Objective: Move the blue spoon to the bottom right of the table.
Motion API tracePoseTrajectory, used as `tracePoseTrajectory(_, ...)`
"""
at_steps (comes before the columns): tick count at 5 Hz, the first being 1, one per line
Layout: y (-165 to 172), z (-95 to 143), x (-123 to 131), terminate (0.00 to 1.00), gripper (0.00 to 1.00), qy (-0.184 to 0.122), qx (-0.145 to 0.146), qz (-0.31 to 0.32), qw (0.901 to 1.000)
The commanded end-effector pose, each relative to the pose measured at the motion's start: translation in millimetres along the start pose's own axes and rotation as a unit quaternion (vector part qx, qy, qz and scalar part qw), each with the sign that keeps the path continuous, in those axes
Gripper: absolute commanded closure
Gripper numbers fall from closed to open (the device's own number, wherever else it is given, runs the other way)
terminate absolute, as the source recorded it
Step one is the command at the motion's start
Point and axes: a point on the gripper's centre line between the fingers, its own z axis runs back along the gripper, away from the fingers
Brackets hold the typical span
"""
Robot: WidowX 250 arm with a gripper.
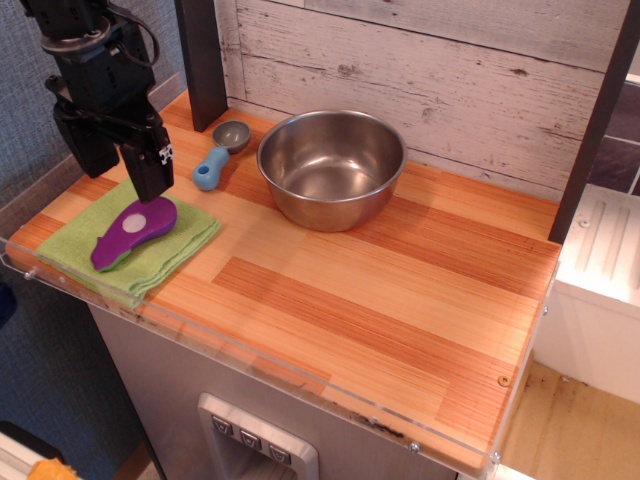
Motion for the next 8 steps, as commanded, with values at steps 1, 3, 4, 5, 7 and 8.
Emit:
tracePoseTrajectory(1,0,0,0,0.00,0.00,0.000,0.000,0.000,1.0000)
tracePoseTrajectory(3,49,-20,30,0.00,0.00,0.005,0.047,0.066,0.9967)
tracePoseTrajectory(4,56,-33,44,0.00,0.00,0.015,0.057,0.103,0.9930)
tracePoseTrajectory(5,46,-38,57,0.00,0.00,0.017,0.056,0.117,0.9914)
tracePoseTrajectory(7,30,-11,75,0.00,0.00,-0.020,0.062,0.121,0.9905)
tracePoseTrajectory(8,35,-16,81,0.00,0.00,-0.017,0.061,0.128,0.9898)
